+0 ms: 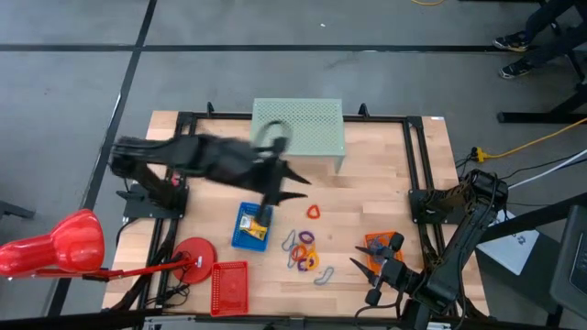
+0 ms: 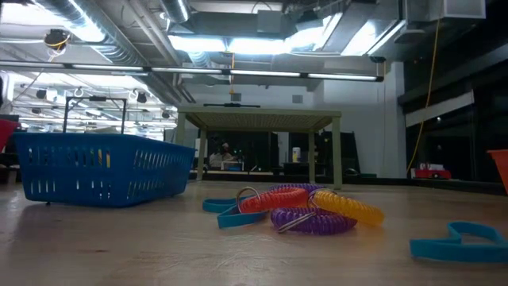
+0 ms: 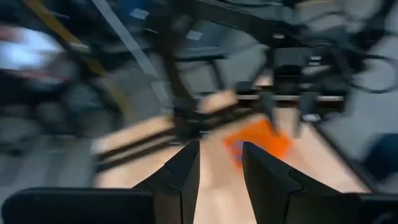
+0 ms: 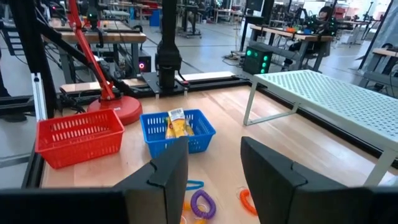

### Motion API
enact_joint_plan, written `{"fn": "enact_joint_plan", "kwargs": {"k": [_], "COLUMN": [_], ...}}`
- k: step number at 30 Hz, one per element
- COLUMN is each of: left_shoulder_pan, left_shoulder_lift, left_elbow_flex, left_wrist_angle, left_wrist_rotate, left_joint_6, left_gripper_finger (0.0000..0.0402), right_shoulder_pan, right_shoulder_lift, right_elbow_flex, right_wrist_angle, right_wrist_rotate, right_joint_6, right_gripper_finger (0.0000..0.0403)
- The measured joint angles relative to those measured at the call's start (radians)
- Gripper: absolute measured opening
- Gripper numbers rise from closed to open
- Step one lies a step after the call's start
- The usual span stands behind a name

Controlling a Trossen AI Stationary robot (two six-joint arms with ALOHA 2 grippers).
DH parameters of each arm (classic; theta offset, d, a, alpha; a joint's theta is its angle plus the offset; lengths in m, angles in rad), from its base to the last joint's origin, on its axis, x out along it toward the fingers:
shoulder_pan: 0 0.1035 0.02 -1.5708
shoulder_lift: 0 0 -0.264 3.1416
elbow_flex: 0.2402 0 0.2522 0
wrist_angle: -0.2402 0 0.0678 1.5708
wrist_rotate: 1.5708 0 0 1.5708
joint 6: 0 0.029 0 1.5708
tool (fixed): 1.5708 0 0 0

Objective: Pick & Place Office Desk Supplies
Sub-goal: Put the blue rubber band into the orange bin

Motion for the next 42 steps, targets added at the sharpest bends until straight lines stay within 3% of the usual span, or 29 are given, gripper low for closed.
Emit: {"fn": "enact_joint_plan", "kwargs": {"k": [2, 5, 13, 16, 19, 23, 29, 32, 35, 42], "left_shoulder_pan": [-0.04, -0.066, -0.127, -0.119, -0.107, -0.107, -0.107, -0.107, -0.107, -0.124], "left_shoulder_lift": [-0.097, -0.276, -0.742, -0.806, -0.78, -0.648, -0.364, -0.254, -0.221, -0.289], "left_elbow_flex": [-0.111, -0.349, -1.208, -1.458, -1.624, -1.662, -1.546, -1.515, -1.526, -1.563], "left_wrist_angle": [0.038, 0.107, 0.554, 0.755, 0.954, 1.043, 1.026, 1.167, 1.316, 1.293], "left_wrist_rotate": [-0.117, -0.173, -0.363, -0.348, -0.271, -0.242, -0.247, -0.254, -0.254, -0.314], "left_joint_6": [-0.007, -0.08, -0.245, -0.323, -0.386, -0.425, -0.382, -0.325, -0.287, -0.302], "left_gripper_finger": [0.0118, 0.0118, 0.0118, 0.0118, 0.0118, 0.0118, 0.0118, 0.0118, 0.0118, 0.0118], "right_shoulder_pan": [0.0, 0.0, -0.007, -0.013, -0.026, -0.052, -0.114, -0.144, -0.171, -0.247], "right_shoulder_lift": [0.0, 0.0, 0.0, 0.0, 0.0, 0.0, 0.0, 0.0, 0.0, 0.027], "right_elbow_flex": [0.0, 0.0, 0.0, 0.0, 0.0, 0.0, 0.0, 0.005, 0.01, 0.01], "right_wrist_angle": [0.005, 0.007, 0.006, 0.006, 0.006, 0.006, 0.003, 0.008, 0.041, 0.213], "right_wrist_rotate": [0.005, 0.007, 0.003, 0.002, -0.001, -0.028, -0.189, -0.162, -0.209, -0.542], "right_joint_6": [0.0, -0.001, -0.014, -0.027, -0.028, -0.053, -0.109, -0.115, -0.181, -0.408], "right_gripper_finger": [0.0151, 0.0151, 0.0151, 0.0151, 0.0151, 0.0151, 0.0151, 0.0151, 0.0151, 0.0151]}}
